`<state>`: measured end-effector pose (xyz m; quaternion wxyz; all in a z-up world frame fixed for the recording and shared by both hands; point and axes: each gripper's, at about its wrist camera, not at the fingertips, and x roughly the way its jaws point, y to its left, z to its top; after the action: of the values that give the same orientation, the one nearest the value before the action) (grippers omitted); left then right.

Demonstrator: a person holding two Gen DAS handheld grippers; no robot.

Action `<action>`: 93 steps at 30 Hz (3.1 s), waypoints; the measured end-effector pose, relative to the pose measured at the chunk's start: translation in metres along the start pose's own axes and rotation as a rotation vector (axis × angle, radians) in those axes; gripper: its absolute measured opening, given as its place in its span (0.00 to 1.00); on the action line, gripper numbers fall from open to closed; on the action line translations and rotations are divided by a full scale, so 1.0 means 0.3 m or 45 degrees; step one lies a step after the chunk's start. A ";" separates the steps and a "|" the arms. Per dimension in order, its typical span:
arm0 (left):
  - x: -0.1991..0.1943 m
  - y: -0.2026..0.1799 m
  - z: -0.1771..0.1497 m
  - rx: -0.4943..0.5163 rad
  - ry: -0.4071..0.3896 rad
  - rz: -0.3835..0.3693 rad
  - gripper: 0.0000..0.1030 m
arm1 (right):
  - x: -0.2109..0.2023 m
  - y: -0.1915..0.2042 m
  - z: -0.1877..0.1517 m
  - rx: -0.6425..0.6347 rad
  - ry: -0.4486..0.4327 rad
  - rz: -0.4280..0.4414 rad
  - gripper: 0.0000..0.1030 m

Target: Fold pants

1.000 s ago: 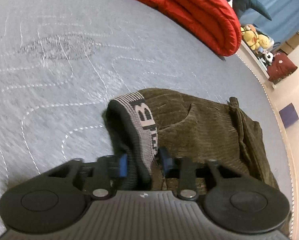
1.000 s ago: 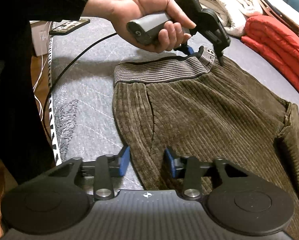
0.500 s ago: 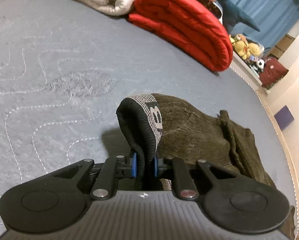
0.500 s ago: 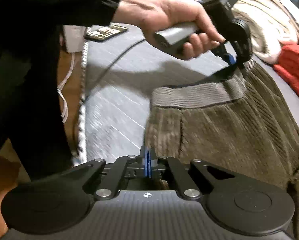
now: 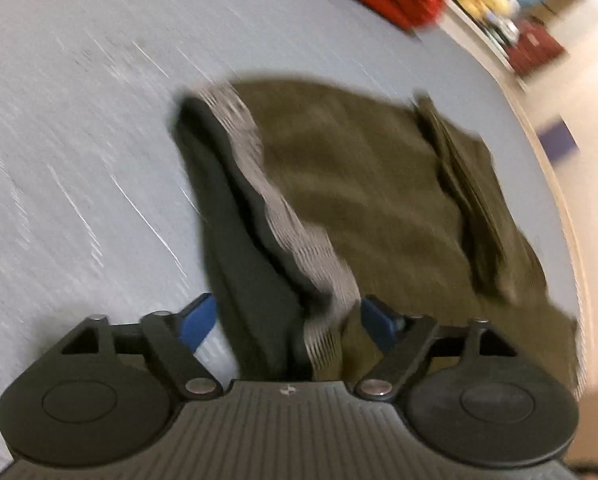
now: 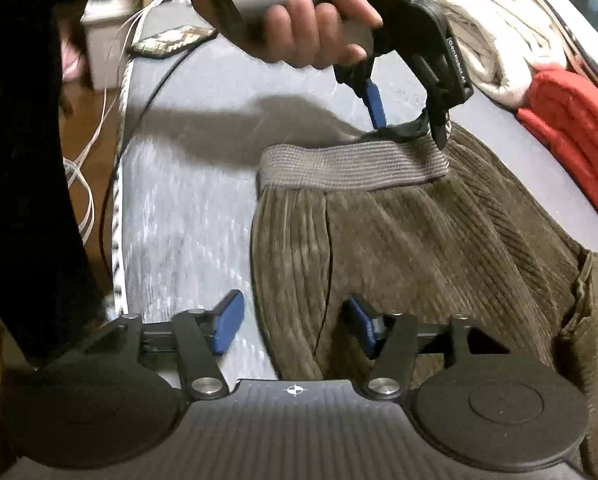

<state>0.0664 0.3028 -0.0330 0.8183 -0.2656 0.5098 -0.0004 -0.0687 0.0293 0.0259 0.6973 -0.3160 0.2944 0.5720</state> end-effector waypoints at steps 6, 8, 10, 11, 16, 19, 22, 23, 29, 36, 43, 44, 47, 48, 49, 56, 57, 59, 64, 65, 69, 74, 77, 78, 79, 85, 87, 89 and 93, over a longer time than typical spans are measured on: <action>0.011 -0.051 -0.086 0.234 -0.021 0.088 0.61 | 0.011 -0.031 0.008 -0.004 0.011 0.004 0.36; -0.001 -0.047 -0.095 0.201 -0.005 -0.002 0.24 | 0.018 -0.048 0.019 -0.006 0.016 0.008 0.22; -0.023 -0.067 -0.110 0.246 -0.048 0.039 0.20 | 0.021 -0.057 0.035 -0.016 0.003 0.017 0.11; -0.041 -0.081 -0.114 0.265 -0.077 0.065 0.18 | 0.020 -0.053 0.044 -0.016 -0.004 0.042 0.10; -0.175 -0.100 -0.128 0.311 -0.136 0.110 0.17 | 0.018 0.030 0.084 -0.159 -0.043 0.109 0.09; -0.175 -0.049 -0.144 0.301 -0.104 0.170 0.18 | -0.004 0.044 0.122 -0.151 -0.104 0.160 0.09; -0.085 -0.022 -0.177 0.303 0.011 0.223 0.41 | 0.013 0.045 0.146 -0.113 -0.095 0.198 0.09; -0.086 -0.023 -0.176 0.282 -0.004 0.242 0.45 | 0.033 0.046 0.144 -0.104 -0.044 0.201 0.11; -0.219 -0.213 -0.168 0.495 -0.300 0.561 0.59 | -0.058 0.005 0.131 -0.014 -0.133 0.177 0.40; -0.162 -0.246 -0.163 0.592 -0.276 0.446 0.14 | -0.099 -0.102 -0.014 0.259 -0.020 0.058 0.48; -0.062 -0.310 -0.159 0.657 -0.124 0.698 0.18 | -0.170 -0.120 -0.194 0.296 0.203 -0.051 0.64; -0.074 -0.343 -0.156 0.670 -0.156 0.671 0.22 | -0.189 -0.119 -0.213 0.297 0.205 -0.084 0.64; -0.110 -0.449 -0.161 0.643 -0.223 0.585 0.28 | -0.247 -0.129 -0.250 0.354 0.184 -0.123 0.64; -0.130 -0.487 -0.155 0.615 -0.249 0.557 0.28 | -0.270 -0.135 -0.265 0.379 0.174 -0.136 0.64; -0.157 -0.522 -0.150 0.586 -0.275 0.523 0.28 | -0.296 -0.146 -0.278 0.405 0.162 -0.154 0.64; -0.332 -0.815 -0.066 0.425 -0.511 0.329 0.28 | -0.518 -0.339 -0.263 0.539 -0.109 -0.449 0.53; -0.343 -0.859 -0.062 0.435 -0.541 0.305 0.28 | -0.563 -0.395 -0.260 0.590 -0.171 -0.517 0.48; -0.341 -0.931 -0.067 0.481 -0.595 0.268 0.28 | -0.633 -0.506 -0.266 0.730 -0.264 -0.619 0.27; -0.180 -0.999 -0.111 0.648 -0.664 0.279 0.28 | -0.714 -0.748 -0.345 1.075 -0.393 -0.777 0.26; -0.124 -0.998 -0.118 0.642 -0.592 0.318 0.28 | -0.703 -0.792 -0.364 1.125 -0.383 -0.779 0.28; -0.007 -0.954 -0.043 0.477 -0.391 0.202 0.28 | -0.589 -0.917 -0.439 1.263 -0.289 -0.773 0.48; 0.038 -0.965 0.039 0.525 -0.412 0.205 0.32 | -0.386 -1.027 -0.505 1.335 -0.113 -0.775 0.63; 0.070 -0.943 0.072 0.498 -0.373 0.181 0.34 | -0.279 -1.091 -0.534 1.376 -0.016 -0.748 0.65; 0.082 -0.935 0.084 0.487 -0.363 0.181 0.34 | -0.250 -1.100 -0.546 1.391 0.011 -0.728 0.66; 0.096 -0.923 0.097 0.482 -0.354 0.185 0.34 | -0.220 -1.109 -0.553 1.399 0.035 -0.700 0.69; 0.079 -0.857 0.098 0.451 -0.345 0.195 0.37 | -0.129 -1.112 -0.549 1.377 0.100 -0.600 0.66; 0.068 -0.845 0.100 0.448 -0.354 0.203 0.37 | -0.129 -1.104 -0.522 1.321 0.071 -0.554 0.24; 0.052 -0.835 0.095 0.444 -0.361 0.206 0.37 | -0.144 -1.080 -0.475 1.206 0.045 -0.577 0.08; 0.038 -0.820 0.087 0.443 -0.374 0.218 0.37 | -0.225 -1.036 -0.388 1.065 -0.064 -0.542 0.07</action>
<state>0.1601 0.0996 0.0733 0.9141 -0.0738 0.3983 0.0196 0.2197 -0.1479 0.0373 0.8736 -0.0471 0.4112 0.2559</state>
